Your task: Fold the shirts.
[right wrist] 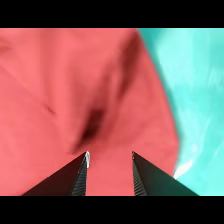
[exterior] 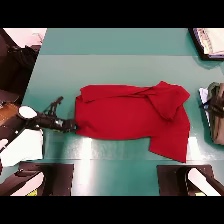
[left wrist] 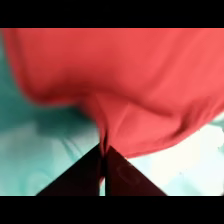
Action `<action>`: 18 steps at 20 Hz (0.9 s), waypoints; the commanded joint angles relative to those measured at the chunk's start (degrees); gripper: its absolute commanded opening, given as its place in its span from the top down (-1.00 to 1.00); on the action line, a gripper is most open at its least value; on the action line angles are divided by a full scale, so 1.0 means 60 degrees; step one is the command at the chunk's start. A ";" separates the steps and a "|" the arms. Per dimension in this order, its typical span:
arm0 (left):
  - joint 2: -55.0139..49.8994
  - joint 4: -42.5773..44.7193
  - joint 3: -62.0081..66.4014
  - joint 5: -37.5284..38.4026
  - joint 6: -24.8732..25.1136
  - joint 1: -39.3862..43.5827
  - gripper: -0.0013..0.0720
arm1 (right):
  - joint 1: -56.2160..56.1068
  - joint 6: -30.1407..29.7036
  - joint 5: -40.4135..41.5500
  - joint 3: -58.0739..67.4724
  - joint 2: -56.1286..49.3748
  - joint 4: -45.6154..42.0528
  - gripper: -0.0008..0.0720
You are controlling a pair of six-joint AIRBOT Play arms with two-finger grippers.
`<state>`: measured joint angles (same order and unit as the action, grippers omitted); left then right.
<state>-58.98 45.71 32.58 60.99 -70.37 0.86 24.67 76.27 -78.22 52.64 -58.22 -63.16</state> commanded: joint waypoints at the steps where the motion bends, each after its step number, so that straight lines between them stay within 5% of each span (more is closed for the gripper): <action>1: 0.0007 0.0667 0.1628 0.0026 -0.0055 -0.0058 0.89 | 0.0754 -0.0630 0.0113 -0.1268 -0.0688 0.0033 0.10; 11: 0.0007 0.1362 0.2841 0.0433 -0.0550 -0.0914 0.89 | 0.0346 -0.1271 0.0328 -0.1749 -0.3151 0.0583 0.10; 18: 0.0007 0.1355 0.2841 0.0659 -0.0550 -0.0914 0.89 | -0.0718 -0.1115 -0.0295 -0.2178 -0.3257 0.0262 0.10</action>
<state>-58.98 53.76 49.52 64.18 -73.63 -4.58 21.91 68.93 -79.33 41.28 -77.32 -59.86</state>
